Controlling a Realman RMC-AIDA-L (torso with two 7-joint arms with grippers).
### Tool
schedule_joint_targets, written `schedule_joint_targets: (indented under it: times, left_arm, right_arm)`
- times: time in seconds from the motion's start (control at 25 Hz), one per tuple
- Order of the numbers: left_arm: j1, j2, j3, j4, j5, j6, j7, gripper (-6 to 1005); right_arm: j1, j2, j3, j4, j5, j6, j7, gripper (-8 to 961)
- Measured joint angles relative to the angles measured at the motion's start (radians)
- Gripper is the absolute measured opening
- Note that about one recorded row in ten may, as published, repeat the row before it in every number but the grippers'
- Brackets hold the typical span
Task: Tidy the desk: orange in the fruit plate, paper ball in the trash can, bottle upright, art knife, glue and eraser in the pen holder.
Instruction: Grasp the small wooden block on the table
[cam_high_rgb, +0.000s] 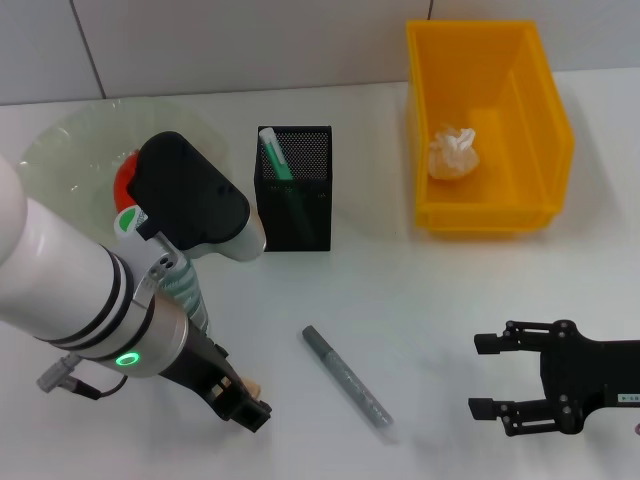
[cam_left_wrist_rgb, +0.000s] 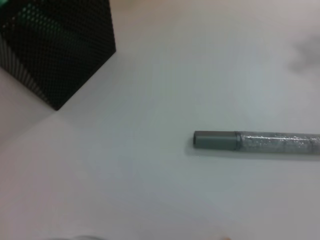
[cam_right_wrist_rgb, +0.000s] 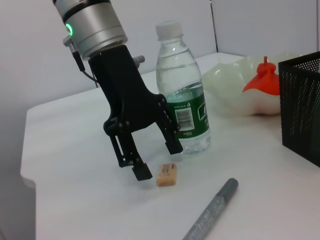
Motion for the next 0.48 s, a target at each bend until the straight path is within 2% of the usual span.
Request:
schedule_joint_targets:
  times: [0.48]
  left_arm:
    - [-0.003, 0.0, 0.001, -0.027, 0.004, -0.017, -0.017, 842]
  right_arm:
    - [0.004, 0.006, 0.0, 0.0, -0.014, 0.011, 0.001, 787]
